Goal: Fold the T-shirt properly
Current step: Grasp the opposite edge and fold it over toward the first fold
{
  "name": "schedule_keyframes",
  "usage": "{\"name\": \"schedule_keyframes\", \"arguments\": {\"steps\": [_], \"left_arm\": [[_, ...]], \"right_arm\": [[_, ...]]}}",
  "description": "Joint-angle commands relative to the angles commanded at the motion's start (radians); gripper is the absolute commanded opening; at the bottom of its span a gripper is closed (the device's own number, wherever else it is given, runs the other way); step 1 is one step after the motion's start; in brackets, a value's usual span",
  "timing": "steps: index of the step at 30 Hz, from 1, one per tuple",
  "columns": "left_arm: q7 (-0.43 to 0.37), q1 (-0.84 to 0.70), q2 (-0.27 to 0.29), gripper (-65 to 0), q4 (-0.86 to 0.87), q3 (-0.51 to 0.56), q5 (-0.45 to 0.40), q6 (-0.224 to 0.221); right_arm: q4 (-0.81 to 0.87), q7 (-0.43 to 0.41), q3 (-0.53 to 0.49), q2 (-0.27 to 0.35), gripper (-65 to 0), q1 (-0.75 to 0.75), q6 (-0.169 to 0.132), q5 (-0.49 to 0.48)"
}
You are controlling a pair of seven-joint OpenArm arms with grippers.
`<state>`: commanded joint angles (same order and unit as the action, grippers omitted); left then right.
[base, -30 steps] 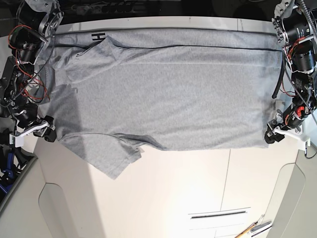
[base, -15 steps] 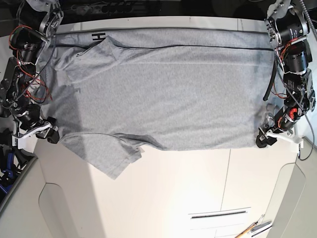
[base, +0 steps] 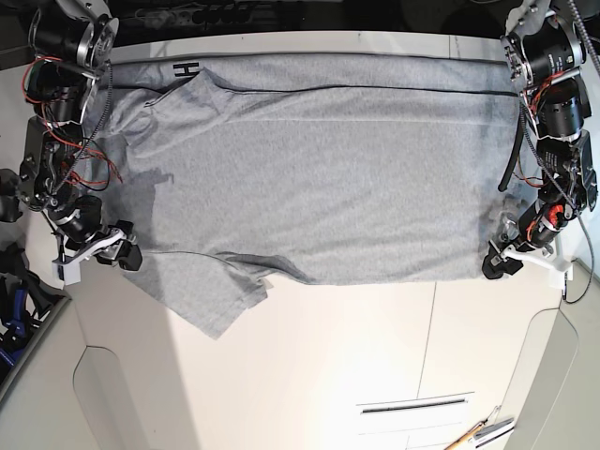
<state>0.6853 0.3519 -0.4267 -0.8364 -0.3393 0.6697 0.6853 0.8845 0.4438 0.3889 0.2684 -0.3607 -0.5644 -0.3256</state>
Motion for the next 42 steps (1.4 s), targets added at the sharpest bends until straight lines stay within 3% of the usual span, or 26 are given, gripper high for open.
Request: {"name": "schedule_keyframes", "arguments": {"steps": [3,8,12,13,19,29,35,42], "left_arm": [[0.0,0.0,0.0,-27.7,0.0,0.0,0.0,0.0],[0.0,0.0,0.0,-47.4,0.0,0.0,-0.001,0.0],[-0.001,0.0,-0.005,-63.9,0.0,0.0,-0.001,0.0],[-0.001,0.0,-0.008,-65.0,0.0,0.0,-0.001,0.0],[0.034,0.0,-0.041,-65.0,-0.026,0.0,0.02,0.013],[0.307,-0.012,-0.112,-65.0,-0.213,0.0,0.145,0.013],[0.336,-0.087,-0.174,-65.0,-0.276,0.0,0.192,0.013],[0.36,-0.163,-0.175,-65.0,-0.412,0.0,0.195,0.013]], "right_arm": [[0.0,0.0,-0.011,0.0,-31.9,-0.006,0.0,0.0],[0.0,0.001,-0.011,0.0,-34.4,-0.013,0.0,0.005],[0.0,0.0,-0.011,0.001,-60.2,-0.015,0.0,0.004],[0.001,0.0,-0.011,0.001,-65.0,-0.016,0.0,0.004],[0.066,0.002,-0.011,0.001,-65.0,-0.016,-0.006,0.004],[0.21,0.119,-0.011,0.025,-65.0,-0.006,-0.016,-0.011],[0.251,0.14,-0.008,0.083,-65.0,0.06,-0.019,-0.101],[0.334,0.14,0.032,0.086,-65.0,0.146,-0.02,-0.131]]}}
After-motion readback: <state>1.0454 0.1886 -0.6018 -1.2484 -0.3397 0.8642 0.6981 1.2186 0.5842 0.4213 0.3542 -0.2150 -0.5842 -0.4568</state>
